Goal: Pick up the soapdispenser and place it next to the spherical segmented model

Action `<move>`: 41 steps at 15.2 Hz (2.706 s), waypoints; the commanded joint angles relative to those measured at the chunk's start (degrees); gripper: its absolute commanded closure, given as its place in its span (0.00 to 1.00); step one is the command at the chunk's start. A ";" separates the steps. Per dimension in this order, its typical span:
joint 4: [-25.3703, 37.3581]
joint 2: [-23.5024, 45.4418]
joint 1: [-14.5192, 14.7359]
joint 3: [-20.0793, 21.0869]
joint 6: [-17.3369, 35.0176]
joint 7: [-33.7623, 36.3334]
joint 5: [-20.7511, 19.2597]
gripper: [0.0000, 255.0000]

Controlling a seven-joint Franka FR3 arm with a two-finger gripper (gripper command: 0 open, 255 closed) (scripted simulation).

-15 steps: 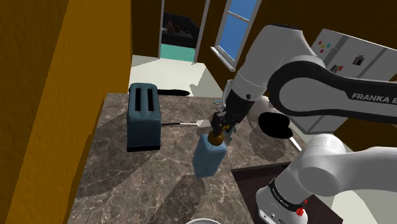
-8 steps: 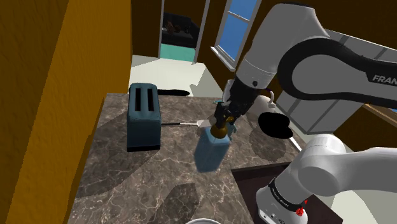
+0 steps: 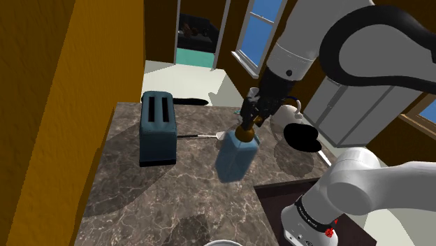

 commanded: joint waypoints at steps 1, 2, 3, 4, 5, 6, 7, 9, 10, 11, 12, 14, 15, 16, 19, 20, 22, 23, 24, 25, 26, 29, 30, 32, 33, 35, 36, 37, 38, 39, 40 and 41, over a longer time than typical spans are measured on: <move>1.44 0.11 -0.11 -0.29 -1.31 0.12 -0.28 1.00; 2.28 0.26 -0.20 -0.45 -2.01 0.17 -0.44 1.00; 3.12 0.42 -0.28 -0.61 -2.69 0.21 -0.60 1.00; 3.98 0.59 -0.37 -0.76 -3.38 0.26 -0.76 1.00; 4.84 0.78 -0.45 -0.91 -4.06 0.31 -0.92 1.00; 5.71 0.97 -0.54 -1.05 -4.73 0.37 -1.07 1.00; 6.59 1.18 -0.62 -1.19 -5.41 0.42 -1.23 1.00; 8.38 1.63 -0.78 -1.46 -6.75 0.53 -1.52 1.00; 9.29 1.86 -0.86 -1.59 -7.42 0.58 -1.66 1.00; 10.20 2.11 -0.94 -1.71 -8.09 0.64 -1.80 1.00; 11.13 2.37 -1.02 -1.83 -8.75 0.70 -1.94 1.00; 13.00 2.92 -1.18 -2.05 -10.08 0.82 -2.21 1.00; 13.95 3.22 -1.26 -2.16 -10.74 0.88 -2.34 1.00; 14.91 3.52 -1.34 -2.26 -11.41 0.95 -2.46 1.00; 17.85 4.48 -1.57 -2.55 -13.39 1.15 -2.83 1.00; 18.85 4.82 -1.65 -2.63 -14.05 1.22 -2.95 1.00; 20.89 5.53 -1.81 -2.79 -15.38 1.36 -3.18 1.00; 21.92 5.90 -1.88 -2.87 -16.05 1.44 -3.29 1.00; 22.97 6.28 -1.96 -2.94 -16.71 1.52 -3.41 1.00; 24.02 6.68 -2.03 -3.00 -17.38 1.60 -3.51 1.00; 25.09 7.08 -2.11 -3.06 -18.05 1.68 -3.62 1.00; 28.37 8.34 -2.34 -3.22 -20.07 1.95 -3.94 1.00; 29.49 8.79 -2.41 -3.26 -20.75 2.04 -4.04 1.00; 31.78 9.71 -2.56 -3.33 -22.11 2.23 -4.24 1.00; 32.94 10.19 -2.64 -3.36 -22.80 2.33 -4.33 1.00; 35.32 11.18 -2.79 -3.40 -24.19 2.55 -4.53 1.00; 36.53 11.69 -2.87 -3.41 -24.89 2.66 -4.62 1.00; 37.76 12.22 -2.94 -3.42 -25.60 2.78 -4.72 1.00; 38.86 12.69 -3.01 -3.42 -26.23 2.88 -4.80 1.00; 38.45 12.53 -3.16 -4.68 -26.23 1.41 -5.41 1.00; 38.11 12.44 -3.32 -5.93 -26.21 -0.05 -6.04 1.00; 37.83 12.40 -3.49 -7.17 -26.19 -1.50 -6.69 1.00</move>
